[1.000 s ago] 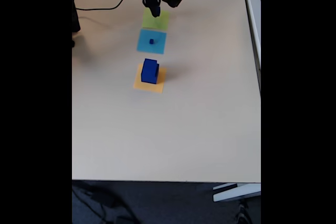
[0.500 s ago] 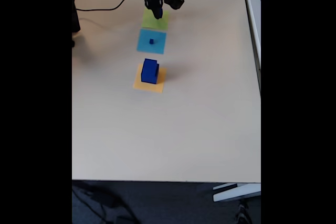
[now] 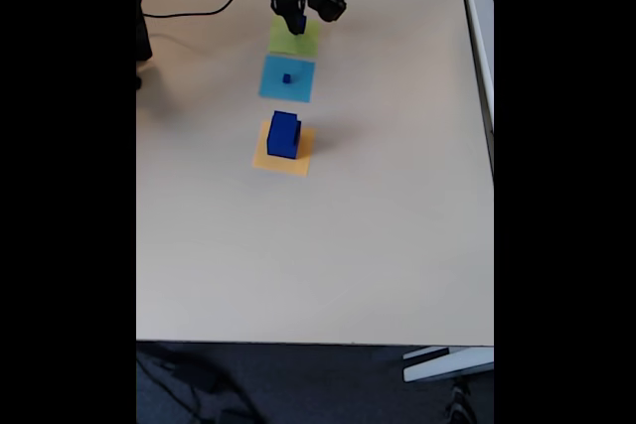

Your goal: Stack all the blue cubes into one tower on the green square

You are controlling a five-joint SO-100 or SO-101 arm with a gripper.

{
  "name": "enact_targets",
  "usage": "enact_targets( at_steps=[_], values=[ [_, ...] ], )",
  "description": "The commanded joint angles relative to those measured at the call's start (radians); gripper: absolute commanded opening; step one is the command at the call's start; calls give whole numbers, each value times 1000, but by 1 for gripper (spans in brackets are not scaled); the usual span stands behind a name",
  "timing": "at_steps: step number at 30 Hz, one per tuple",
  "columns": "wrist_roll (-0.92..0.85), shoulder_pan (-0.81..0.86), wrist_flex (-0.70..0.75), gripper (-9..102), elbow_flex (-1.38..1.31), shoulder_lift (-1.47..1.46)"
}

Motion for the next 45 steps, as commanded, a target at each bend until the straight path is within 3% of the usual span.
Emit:
enact_targets(
  at_steps=[1, 14, 31, 45],
  values=[
    [21, -6, -2, 0, 8, 35],
    [38, -9, -34, 3, 55, 40],
    [17, -14, -67, 26, 48, 34],
    [-140, 8, 54, 28, -313, -20]
  ],
)
